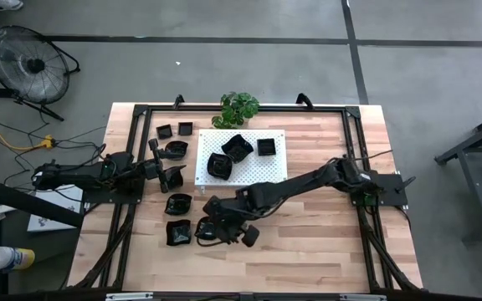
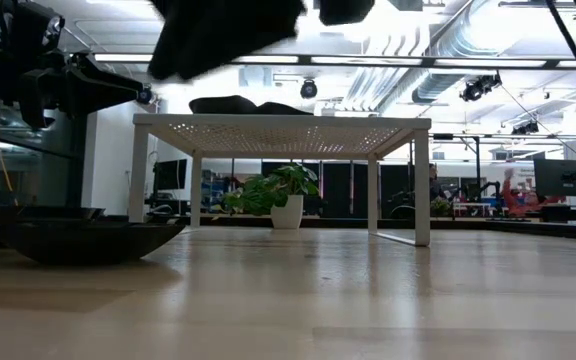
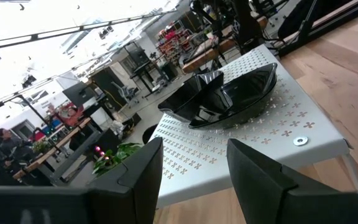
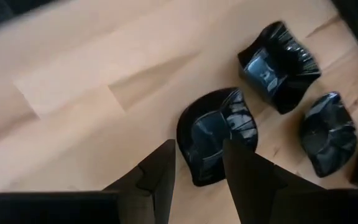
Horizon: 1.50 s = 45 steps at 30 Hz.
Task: Pick & Place Mini shaped plates
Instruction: Stack the leaf shaped plate on top of the leaf shaped plates on the shelf
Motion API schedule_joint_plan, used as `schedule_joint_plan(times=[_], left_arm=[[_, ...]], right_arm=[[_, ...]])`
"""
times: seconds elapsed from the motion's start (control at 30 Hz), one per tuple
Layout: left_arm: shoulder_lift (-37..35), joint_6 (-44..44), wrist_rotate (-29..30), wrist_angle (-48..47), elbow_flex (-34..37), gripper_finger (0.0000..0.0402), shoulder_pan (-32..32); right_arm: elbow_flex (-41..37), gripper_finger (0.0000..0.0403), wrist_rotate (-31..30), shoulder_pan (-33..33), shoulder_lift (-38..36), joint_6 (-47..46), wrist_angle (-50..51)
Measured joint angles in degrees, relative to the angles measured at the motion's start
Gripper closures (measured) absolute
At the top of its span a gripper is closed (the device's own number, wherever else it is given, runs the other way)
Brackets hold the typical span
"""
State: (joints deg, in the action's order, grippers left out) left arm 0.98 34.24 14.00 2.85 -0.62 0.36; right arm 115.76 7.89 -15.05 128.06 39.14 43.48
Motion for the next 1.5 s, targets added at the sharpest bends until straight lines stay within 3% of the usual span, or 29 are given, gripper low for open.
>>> schedule_joint_plan(times=[0.33,0.73,1.5], left_arm=[[0.01,0.00,0.00,0.00,0.00,0.0227,0.00],[-0.01,0.00,0.00,0.00,0.00,0.0227,0.00],[-0.01,0.00,0.00,0.00,0.00,0.0227,0.00]], right_arm=[[-0.04,0.0274,-5.20,1.64,4.25,10.82,-0.77],[-0.06,0.0274,-9.08,-0.34,7.89,13.75,0.06],[-2.33,0.0285,-7.10,-0.22,8.60,15.44,-3.16]])
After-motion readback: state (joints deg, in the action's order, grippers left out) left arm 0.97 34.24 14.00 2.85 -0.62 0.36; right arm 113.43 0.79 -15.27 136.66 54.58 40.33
